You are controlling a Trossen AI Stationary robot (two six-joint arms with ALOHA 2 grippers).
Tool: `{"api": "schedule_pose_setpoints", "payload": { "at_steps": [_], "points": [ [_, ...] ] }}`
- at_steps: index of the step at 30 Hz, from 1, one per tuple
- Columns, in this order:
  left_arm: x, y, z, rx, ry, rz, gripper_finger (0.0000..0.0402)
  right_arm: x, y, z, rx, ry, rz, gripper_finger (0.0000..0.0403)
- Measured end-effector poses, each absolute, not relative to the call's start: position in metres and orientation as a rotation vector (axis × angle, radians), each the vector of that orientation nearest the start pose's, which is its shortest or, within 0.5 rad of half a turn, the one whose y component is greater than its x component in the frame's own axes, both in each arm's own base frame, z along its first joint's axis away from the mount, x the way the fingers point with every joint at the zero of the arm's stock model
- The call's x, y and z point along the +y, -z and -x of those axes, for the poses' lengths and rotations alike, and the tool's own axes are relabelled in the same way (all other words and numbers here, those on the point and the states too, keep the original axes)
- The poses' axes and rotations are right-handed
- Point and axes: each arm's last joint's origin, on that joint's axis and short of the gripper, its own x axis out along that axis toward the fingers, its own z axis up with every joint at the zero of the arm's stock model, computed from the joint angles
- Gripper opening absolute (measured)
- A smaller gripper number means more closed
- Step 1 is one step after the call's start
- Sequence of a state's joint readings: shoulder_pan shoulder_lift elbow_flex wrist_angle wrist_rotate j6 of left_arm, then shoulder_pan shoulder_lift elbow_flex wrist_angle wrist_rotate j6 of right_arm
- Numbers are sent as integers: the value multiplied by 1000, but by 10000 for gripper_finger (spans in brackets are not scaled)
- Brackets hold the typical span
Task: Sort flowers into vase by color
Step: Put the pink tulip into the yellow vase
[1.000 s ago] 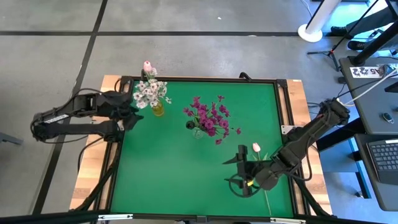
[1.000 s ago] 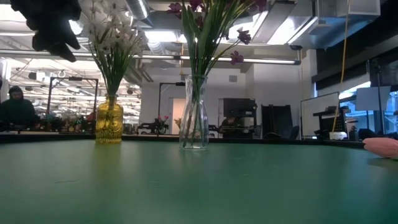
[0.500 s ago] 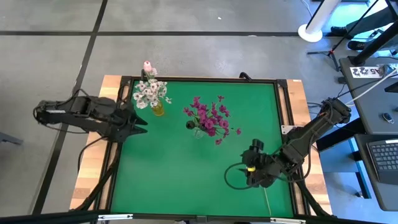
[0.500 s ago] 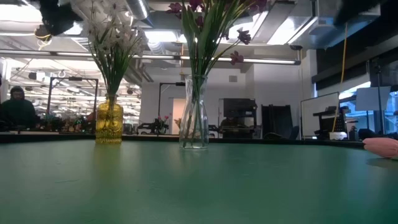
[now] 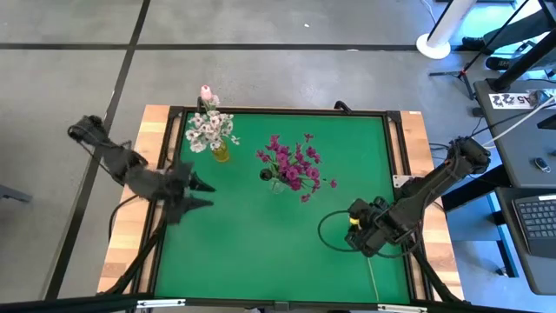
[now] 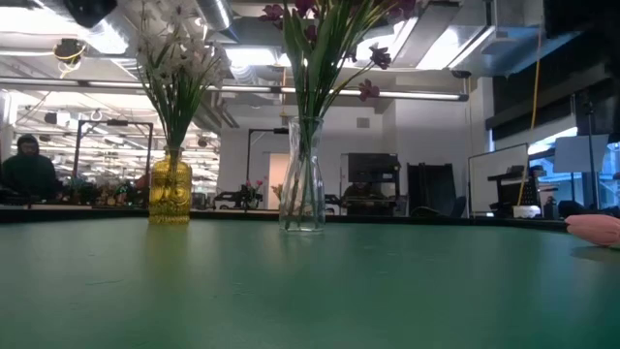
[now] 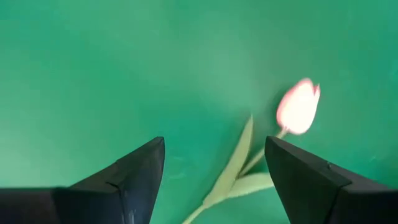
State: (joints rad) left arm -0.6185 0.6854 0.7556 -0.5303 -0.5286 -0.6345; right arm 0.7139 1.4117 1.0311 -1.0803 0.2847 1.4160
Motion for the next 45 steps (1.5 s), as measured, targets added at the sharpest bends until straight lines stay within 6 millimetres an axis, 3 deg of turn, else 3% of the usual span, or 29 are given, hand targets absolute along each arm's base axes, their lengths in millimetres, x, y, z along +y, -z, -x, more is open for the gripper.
{"api": "schedule_pose_setpoints", "payload": {
  "at_steps": [7, 18, 25, 30, 37, 41, 45],
  "points": [
    [-121, -278, -143, 350, -40, 274, 207, 150, -192, -169, 1278, 623, -627, 276],
    [-176, -237, -172, 285, -149, 196, 207, 154, -185, -157, 1286, 775, -724, 276],
    [-203, -222, -195, 230, -23, 159, 207, 163, -168, -167, 1301, 766, -698, 276],
    [-202, -216, -220, 212, 121, 162, 207, 166, -157, -169, 1338, 797, -669, 276],
    [-181, -207, -252, 213, 243, 191, 207, 167, -151, -170, 1348, 814, -652, 276],
    [-177, -210, -257, 159, 278, 176, 204, 167, -152, -169, 1352, 815, -650, 276],
    [-170, -201, -247, 97, 287, 181, 195, 166, -156, -168, 1359, 802, -667, 275]
  ]
}}
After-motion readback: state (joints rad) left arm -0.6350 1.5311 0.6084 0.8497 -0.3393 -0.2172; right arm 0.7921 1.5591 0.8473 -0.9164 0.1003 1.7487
